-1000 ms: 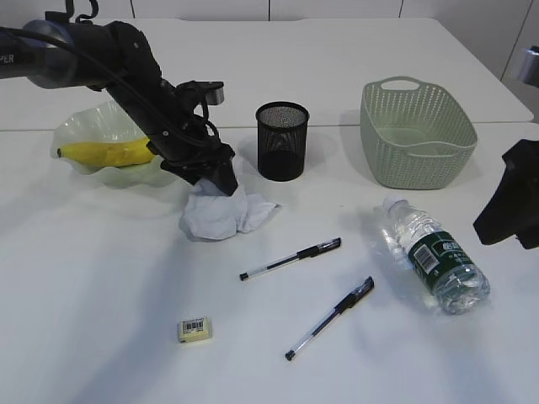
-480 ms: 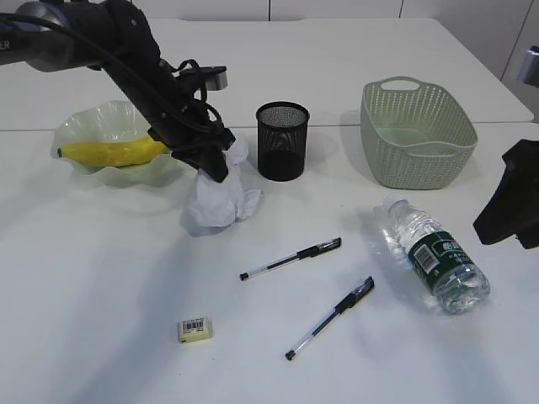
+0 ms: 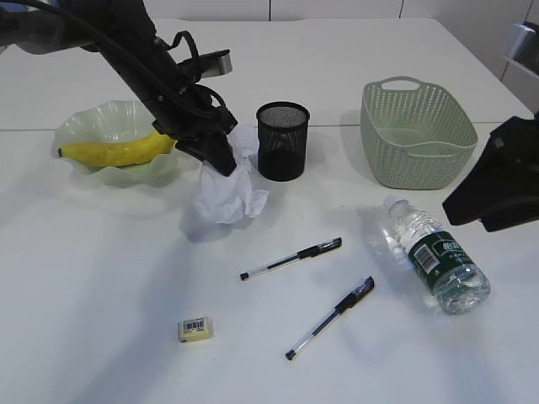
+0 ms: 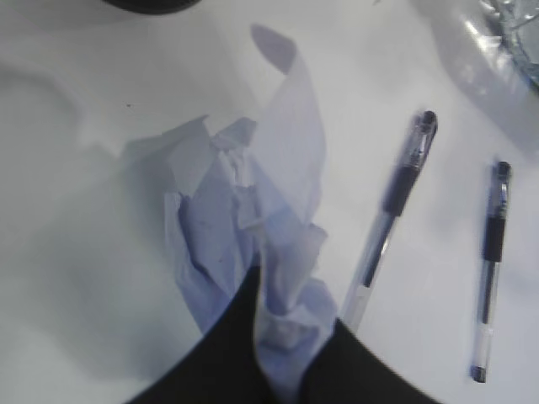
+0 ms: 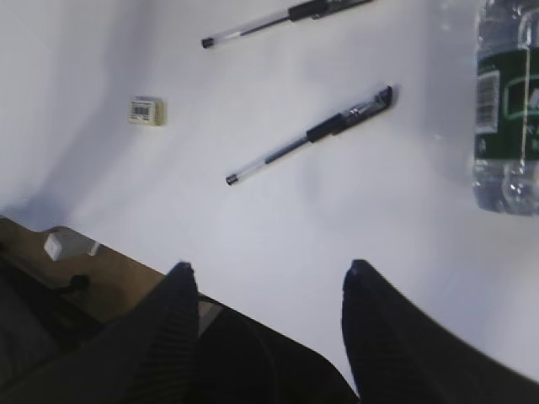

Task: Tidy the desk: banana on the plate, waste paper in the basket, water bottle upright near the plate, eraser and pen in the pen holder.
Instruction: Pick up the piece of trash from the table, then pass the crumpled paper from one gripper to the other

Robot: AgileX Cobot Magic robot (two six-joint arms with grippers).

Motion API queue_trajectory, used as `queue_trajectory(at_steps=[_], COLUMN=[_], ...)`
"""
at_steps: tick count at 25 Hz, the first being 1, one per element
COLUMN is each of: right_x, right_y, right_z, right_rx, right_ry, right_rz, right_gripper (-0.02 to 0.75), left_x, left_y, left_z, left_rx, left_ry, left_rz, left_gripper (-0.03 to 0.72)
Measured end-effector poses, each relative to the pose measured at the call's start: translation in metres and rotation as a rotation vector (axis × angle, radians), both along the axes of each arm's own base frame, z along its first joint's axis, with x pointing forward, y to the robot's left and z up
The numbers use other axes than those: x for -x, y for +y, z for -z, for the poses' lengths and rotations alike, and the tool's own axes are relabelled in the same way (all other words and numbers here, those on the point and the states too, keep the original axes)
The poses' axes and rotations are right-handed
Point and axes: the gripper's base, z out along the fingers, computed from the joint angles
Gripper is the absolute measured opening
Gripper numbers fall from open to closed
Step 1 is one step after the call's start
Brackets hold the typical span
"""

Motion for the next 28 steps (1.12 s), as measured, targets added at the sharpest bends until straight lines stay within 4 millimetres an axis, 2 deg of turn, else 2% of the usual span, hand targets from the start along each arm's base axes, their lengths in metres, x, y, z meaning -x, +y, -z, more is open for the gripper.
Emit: queue_trajectory(at_steps=[8,17,20,28], right_x=[-0.007,-0.010,-0.011,-0.017], right_y=[0.011,0.021,0.022,0.025], right_z=[-0.010,-0.022,-0.023,-0.031], right_rx=[-0.127,-0.216,-0.204,-0.234], right_ry=[-0.167,-0.405,-0.482,-0.632], right_rz=[-0.098,-0.288,-0.359,-0.372], right_gripper=[0.408,0.408,0.408,0.396], left_x=[0.004,0.019,0.025,0.033], left_y=[-0.008,-0.007,-0.012,-0.028], left_z=[-0.012,-0.074,-0.086,-0.089], left_rx=[0.116,0.196,0.223,0.252], left_ry=[0.011,-0.096,-0.111,-0.101], left_rz=[0.020,0.030,0.042,0.076], left_gripper=[0.002,0.002,0.002,0.001])
